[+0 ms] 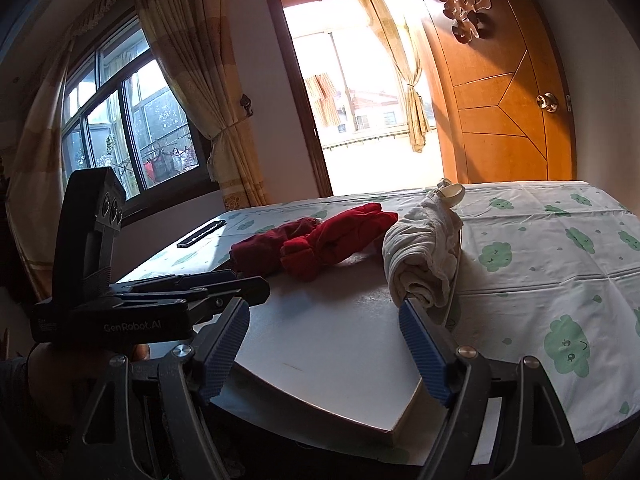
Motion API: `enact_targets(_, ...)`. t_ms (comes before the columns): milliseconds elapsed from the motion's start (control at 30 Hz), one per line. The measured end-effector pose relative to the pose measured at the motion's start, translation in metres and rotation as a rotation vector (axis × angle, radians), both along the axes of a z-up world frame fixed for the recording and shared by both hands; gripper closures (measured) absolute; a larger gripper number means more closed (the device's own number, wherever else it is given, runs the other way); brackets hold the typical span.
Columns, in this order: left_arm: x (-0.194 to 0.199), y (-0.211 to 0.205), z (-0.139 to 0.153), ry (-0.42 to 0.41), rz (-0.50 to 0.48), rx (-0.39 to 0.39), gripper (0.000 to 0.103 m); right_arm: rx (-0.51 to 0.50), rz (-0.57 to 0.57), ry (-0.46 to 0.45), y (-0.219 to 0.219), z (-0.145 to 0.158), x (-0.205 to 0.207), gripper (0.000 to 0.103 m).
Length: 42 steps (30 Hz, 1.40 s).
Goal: Take underwear out of drawer
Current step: 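Move both open tools back down into the open drawer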
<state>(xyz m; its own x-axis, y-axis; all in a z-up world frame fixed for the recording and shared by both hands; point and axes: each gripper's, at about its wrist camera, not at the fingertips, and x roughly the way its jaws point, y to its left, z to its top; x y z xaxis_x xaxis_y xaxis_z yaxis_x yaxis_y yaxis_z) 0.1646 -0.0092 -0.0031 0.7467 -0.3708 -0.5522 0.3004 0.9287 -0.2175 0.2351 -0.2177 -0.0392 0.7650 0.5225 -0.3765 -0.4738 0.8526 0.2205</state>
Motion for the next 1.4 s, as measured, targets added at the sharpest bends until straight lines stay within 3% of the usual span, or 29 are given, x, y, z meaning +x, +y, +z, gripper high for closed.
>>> enact_targets(567, -0.062, 0.029, -0.032, 0.038, -0.004, 0.058, 0.033, -0.057, 0.127, 0.016, 0.027, -0.027, -0.060, 0.023)
enact_targets(767, -0.084, 0.043, -0.050, 0.058, 0.001, 0.080, 0.032, -0.069, 0.120, 0.001, 0.026, -0.032, -0.076, 0.023)
enact_targets(867, -0.095, 0.046, -0.054, 0.039, 0.013, 0.145, 0.029, -0.069, 0.111, -0.004, 0.025, -0.034, -0.085, 0.023)
enact_targets(1033, -0.108, 0.056, -0.060, 0.046, 0.018, 0.164, 0.029, -0.085, 0.108, -0.009, 0.030, -0.040, -0.097, 0.023)
enact_targets(1400, -0.108, 0.058, -0.095, 0.162, -0.065, 0.320, 0.029, -0.053, 0.117, 0.044, 0.029, -0.057, -0.109, 0.023)
